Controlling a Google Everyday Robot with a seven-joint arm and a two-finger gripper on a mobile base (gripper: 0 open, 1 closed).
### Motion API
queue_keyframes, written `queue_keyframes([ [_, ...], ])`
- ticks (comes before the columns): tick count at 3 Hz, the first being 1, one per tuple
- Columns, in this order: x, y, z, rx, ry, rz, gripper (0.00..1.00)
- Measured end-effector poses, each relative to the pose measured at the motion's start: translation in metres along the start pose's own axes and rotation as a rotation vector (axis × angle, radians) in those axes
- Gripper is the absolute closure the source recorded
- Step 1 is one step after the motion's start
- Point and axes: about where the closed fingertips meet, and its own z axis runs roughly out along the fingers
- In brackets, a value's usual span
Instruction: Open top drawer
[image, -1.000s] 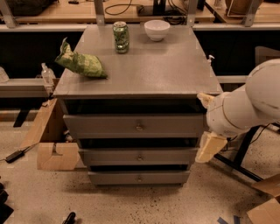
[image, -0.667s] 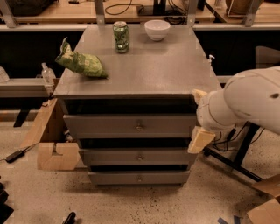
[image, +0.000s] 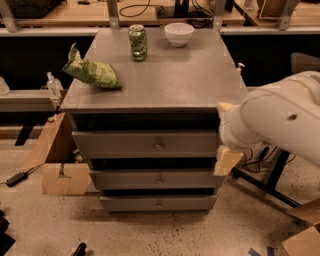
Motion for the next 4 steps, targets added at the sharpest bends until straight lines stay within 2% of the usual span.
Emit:
queue_keyframes([
  [1, -0.011, 0.026, 0.013, -0.041, 0.053, -0.064, 0.00],
  [2, -0.005, 0.047, 0.036, -0.068, 0.072, -0.089, 0.00],
  [3, -0.001, 0.053, 0.061, -0.073, 0.054, -0.076, 0.00],
  [4, 0.000, 0.045, 0.091, -0.070, 0.022, -0.060, 0.00],
])
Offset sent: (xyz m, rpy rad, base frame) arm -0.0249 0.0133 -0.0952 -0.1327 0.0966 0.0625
